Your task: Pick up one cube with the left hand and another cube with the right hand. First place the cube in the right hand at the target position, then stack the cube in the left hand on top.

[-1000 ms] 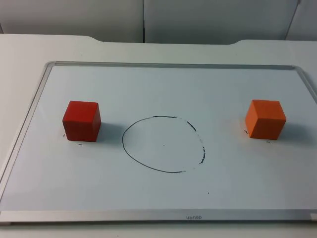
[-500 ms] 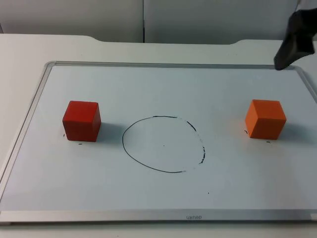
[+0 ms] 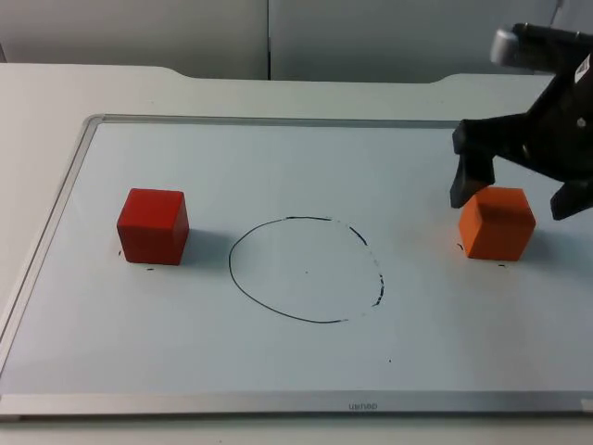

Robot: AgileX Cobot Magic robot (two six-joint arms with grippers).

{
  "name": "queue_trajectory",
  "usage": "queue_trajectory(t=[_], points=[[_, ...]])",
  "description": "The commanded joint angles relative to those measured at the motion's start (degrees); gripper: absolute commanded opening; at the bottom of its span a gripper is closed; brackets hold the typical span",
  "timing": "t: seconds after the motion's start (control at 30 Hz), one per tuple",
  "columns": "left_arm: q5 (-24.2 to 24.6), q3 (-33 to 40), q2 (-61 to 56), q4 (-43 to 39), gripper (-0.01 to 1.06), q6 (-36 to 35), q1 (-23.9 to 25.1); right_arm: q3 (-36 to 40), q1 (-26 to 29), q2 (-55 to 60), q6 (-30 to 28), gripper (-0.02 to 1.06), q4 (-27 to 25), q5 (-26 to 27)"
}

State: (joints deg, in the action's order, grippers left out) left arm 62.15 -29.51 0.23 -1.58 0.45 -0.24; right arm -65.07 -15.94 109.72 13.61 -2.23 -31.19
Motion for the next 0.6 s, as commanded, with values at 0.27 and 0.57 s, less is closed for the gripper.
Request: queue_trajectory(t=[0.27, 0.57], points=[[-0.3, 0.2, -0.2, 0.2, 1.05, 0.0, -0.1, -0.5, -0.2, 4.3, 1.4, 0.88, 0.9, 3.5], [-0.3, 0.2, -0.2, 0.2, 1.05, 0.0, -0.1, -0.5, -0.2, 4.3, 2.6, 0.75, 1.0, 4.4]])
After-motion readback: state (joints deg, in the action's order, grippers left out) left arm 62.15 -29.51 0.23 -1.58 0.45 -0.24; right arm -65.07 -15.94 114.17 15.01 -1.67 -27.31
